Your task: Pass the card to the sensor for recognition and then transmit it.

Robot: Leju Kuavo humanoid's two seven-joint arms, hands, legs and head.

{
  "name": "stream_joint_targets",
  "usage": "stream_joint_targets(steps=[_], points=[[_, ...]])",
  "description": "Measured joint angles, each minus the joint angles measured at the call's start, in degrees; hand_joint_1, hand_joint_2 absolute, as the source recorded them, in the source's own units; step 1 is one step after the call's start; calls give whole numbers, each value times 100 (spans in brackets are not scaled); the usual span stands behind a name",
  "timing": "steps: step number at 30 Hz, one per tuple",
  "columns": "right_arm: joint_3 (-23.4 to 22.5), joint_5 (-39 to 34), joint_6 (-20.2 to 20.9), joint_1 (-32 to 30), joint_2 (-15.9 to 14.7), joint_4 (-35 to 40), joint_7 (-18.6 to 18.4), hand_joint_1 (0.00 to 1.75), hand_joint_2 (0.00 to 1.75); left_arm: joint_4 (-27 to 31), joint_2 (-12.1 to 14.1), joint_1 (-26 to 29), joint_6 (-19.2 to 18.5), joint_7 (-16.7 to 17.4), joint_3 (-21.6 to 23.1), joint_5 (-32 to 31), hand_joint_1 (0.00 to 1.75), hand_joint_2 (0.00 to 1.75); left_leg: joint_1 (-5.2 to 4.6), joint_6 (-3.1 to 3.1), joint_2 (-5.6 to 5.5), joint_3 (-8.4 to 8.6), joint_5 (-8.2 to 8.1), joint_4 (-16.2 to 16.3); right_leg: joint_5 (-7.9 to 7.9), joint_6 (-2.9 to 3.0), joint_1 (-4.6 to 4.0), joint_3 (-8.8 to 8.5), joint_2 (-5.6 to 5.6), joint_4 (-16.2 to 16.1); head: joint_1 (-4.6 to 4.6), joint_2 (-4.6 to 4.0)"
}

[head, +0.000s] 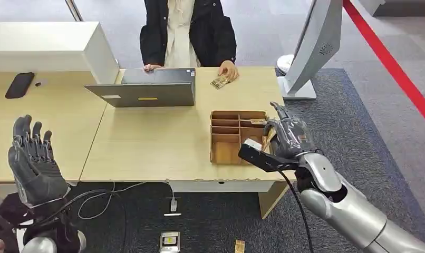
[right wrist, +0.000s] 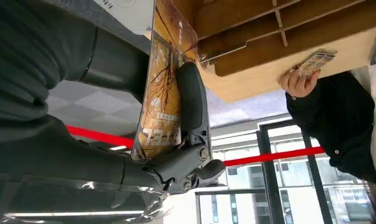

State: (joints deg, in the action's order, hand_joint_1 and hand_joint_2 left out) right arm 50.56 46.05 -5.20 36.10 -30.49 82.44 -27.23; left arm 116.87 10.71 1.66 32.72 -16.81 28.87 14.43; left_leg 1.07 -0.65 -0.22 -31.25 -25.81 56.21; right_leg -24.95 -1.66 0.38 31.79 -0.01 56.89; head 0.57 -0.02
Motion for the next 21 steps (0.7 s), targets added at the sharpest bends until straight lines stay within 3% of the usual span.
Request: stream_joint_targets(steps=[10, 21], points=[[181, -223, 50, 48, 305, -785, 232, 175, 175, -87, -50, -112, -410, -22, -77, 9, 0, 0, 1, 0, -2, -2, 0, 0, 0, 0, 0, 0, 1, 0, 0, 0], [343, -371, 37, 293, 664, -1921, 321, 175, 175, -249, -116, -295, -535, 39, -87, -11, 0, 0, 0, 0, -1, -2, 0, 0, 0, 0, 0, 1, 1, 0, 0, 0]])
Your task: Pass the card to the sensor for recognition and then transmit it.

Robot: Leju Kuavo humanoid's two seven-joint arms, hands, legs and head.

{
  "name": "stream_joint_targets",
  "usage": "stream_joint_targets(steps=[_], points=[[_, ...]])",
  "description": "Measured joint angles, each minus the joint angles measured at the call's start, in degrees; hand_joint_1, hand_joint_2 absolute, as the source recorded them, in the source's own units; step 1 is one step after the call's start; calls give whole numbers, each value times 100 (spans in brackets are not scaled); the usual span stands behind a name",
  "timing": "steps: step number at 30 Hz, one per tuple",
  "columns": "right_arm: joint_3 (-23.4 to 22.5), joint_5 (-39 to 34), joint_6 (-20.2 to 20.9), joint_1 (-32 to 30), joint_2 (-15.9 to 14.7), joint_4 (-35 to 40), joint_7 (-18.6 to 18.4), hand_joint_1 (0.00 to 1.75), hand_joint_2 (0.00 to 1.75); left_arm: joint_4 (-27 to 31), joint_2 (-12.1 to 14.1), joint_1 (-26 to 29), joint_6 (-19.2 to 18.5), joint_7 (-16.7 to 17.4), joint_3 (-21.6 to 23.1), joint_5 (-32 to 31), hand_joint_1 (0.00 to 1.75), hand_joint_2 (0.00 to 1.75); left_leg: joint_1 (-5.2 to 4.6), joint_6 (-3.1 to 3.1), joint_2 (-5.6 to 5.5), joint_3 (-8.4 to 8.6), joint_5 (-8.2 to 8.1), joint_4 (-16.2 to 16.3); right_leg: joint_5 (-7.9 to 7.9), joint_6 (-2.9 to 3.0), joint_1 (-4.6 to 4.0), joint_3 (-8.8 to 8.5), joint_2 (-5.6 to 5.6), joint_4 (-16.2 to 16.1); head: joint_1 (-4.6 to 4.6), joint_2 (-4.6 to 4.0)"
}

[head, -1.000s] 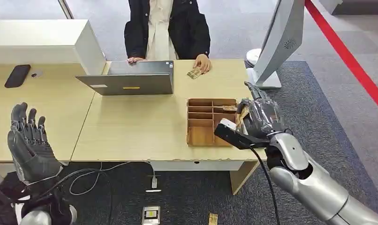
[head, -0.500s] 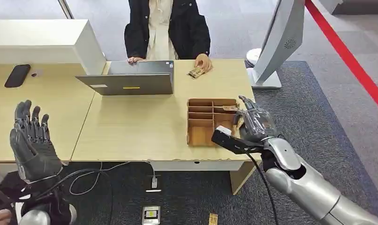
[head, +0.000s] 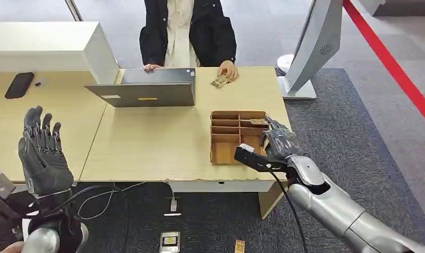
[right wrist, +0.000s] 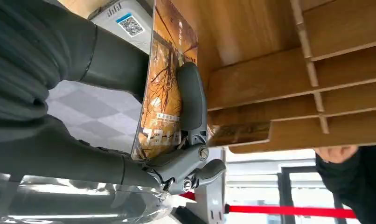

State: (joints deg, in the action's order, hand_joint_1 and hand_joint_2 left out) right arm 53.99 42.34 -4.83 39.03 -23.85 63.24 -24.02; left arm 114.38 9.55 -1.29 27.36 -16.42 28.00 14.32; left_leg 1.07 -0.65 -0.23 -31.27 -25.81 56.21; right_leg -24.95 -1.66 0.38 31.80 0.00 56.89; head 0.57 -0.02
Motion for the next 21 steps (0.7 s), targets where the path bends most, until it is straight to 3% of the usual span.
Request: stream_joint_targets(steps=[13, 21], points=[[-79, -66, -227, 65, 37, -693, -182, 175, 175, -11, -2, 41, 26, 70, 2, -64, 0, 0, 0, 0, 1, 2, 0, 0, 0, 0, 0, 2, 0, 0, 0, 0], [-389, -72, -433, 51, -225, -310, -516, 175, 175, -39, -31, 51, -20, 103, 4, -151, 0, 0, -1, 0, 6, 3, 0, 1, 0, 0, 1, 3, -3, 0, 0, 0]])
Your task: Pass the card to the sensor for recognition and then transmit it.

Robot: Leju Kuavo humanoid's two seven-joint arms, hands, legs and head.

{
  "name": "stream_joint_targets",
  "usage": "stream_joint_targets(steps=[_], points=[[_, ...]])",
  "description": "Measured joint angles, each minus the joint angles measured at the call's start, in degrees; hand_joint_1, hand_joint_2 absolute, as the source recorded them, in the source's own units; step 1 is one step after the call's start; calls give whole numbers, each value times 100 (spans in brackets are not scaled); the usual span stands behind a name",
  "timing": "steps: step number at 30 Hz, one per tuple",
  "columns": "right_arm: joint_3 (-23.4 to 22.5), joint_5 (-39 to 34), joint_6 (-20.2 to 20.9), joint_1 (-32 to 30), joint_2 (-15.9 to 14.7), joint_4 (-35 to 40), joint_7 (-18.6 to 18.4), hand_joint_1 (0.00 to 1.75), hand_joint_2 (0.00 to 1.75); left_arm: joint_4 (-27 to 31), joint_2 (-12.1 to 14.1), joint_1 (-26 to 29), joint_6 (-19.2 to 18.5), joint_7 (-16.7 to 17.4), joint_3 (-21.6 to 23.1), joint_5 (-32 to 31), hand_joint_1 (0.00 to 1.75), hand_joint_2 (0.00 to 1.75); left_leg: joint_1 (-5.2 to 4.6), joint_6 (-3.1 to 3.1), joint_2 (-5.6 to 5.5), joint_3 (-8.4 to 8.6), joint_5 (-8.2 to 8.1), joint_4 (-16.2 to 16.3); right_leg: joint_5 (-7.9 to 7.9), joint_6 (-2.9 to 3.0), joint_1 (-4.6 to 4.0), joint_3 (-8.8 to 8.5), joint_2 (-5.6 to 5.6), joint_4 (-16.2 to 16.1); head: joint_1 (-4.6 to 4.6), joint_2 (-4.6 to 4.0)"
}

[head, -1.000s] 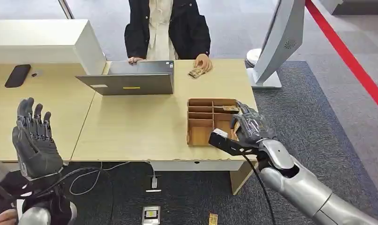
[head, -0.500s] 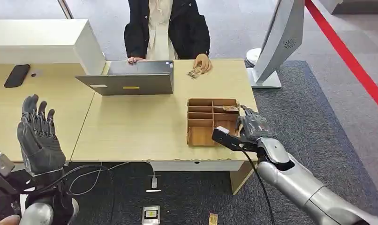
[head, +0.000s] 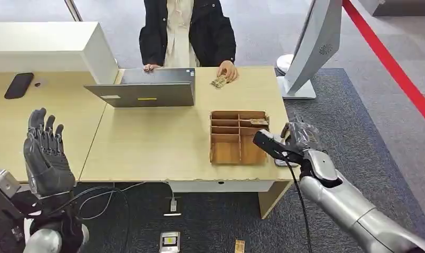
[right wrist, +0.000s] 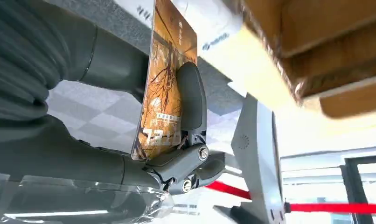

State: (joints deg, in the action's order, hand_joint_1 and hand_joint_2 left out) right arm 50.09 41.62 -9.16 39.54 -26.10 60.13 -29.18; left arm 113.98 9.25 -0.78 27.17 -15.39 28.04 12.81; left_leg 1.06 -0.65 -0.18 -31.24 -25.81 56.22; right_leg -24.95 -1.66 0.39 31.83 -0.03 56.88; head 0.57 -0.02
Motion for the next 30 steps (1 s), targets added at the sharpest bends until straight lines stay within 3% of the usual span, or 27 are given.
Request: stream_joint_targets(steps=[11, 16, 24, 30], points=[[-234, 57, 31, -81, -146, 393, -28, 175, 175, -2, -22, 2, -24, 9, 0, -9, 0, 0, 1, 0, -2, 0, 0, 0, 0, 0, 0, -1, 1, 0, -2, 0], [-376, 236, -188, -92, -207, 731, -87, 175, 175, -2, -22, 4, -24, 52, 2, -48, 0, 0, 0, 0, -1, -1, 0, 0, 0, 0, 0, -1, 0, 0, 0, 0], [-634, 463, 234, -3, -319, 1482, -210, 175, 175, -4, -22, 2, 15, 50, 17, -37, 0, 0, 1, 0, -2, -1, 0, 0, 0, 0, 0, -1, 1, 0, 0, 0], [-621, 411, 376, -71, -297, 1377, -48, 175, 175, -7, -22, -5, 33, 39, 20, -20, 0, 0, 1, 0, -3, -2, 0, 0, 0, 0, 0, -1, 1, 0, -2, 0]])
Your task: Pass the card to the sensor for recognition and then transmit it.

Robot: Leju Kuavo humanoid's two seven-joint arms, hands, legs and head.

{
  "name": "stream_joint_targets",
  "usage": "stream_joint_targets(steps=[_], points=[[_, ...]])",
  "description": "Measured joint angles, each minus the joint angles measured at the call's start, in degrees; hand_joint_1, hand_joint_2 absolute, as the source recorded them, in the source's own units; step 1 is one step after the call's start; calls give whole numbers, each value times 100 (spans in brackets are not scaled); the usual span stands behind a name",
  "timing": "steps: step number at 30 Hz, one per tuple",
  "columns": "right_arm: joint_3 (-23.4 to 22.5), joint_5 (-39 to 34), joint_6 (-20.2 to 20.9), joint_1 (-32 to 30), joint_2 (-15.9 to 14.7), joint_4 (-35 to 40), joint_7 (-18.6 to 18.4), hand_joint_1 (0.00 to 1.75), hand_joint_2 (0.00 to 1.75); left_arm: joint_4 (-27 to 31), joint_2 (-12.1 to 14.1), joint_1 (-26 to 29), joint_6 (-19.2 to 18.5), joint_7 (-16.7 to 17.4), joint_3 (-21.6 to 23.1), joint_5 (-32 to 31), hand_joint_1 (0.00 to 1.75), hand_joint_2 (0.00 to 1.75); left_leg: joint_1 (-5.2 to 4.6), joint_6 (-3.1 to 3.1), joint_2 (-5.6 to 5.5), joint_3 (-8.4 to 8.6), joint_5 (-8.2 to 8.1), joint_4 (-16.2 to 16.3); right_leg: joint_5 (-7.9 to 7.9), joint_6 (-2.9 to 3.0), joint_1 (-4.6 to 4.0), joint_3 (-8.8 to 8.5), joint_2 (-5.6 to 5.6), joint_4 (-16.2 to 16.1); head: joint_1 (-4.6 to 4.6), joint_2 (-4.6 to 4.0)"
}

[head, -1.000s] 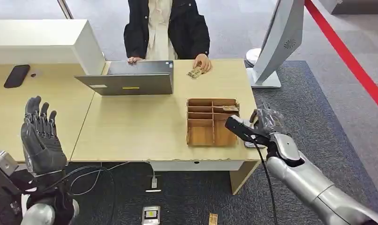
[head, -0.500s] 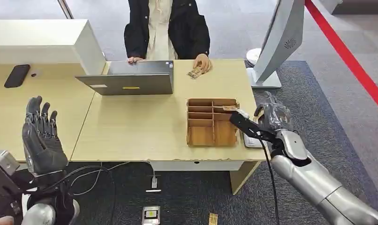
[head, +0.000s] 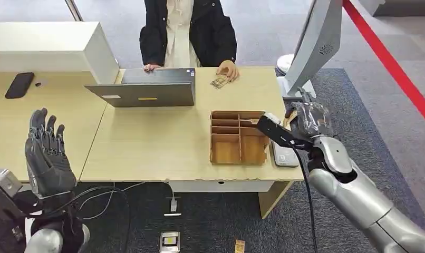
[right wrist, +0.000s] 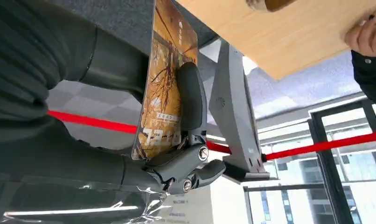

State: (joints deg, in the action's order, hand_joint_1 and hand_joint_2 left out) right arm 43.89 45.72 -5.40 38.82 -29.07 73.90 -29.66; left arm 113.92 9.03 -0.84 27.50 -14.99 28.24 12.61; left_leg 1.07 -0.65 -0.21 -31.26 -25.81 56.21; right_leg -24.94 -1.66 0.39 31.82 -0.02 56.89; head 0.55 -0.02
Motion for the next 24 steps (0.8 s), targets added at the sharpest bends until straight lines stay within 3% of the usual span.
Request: stream_joint_targets(steps=[12, 24], points=[[0, -369, -15, -277, 66, -1150, 151, 175, 175, -42, 2, -77, -46, 44, 7, 33, 0, 0, -2, 0, -3, -6, 0, 0, 0, 0, 2, 5, 1, 0, 2, 0], [0, -391, 13, -394, 90, -1504, 184, 175, 175, -48, 0, -127, -46, 52, 15, 37, 0, 0, -1, 0, -1, -5, 0, 0, 0, 0, 1, 5, 1, 0, 2, 0]])
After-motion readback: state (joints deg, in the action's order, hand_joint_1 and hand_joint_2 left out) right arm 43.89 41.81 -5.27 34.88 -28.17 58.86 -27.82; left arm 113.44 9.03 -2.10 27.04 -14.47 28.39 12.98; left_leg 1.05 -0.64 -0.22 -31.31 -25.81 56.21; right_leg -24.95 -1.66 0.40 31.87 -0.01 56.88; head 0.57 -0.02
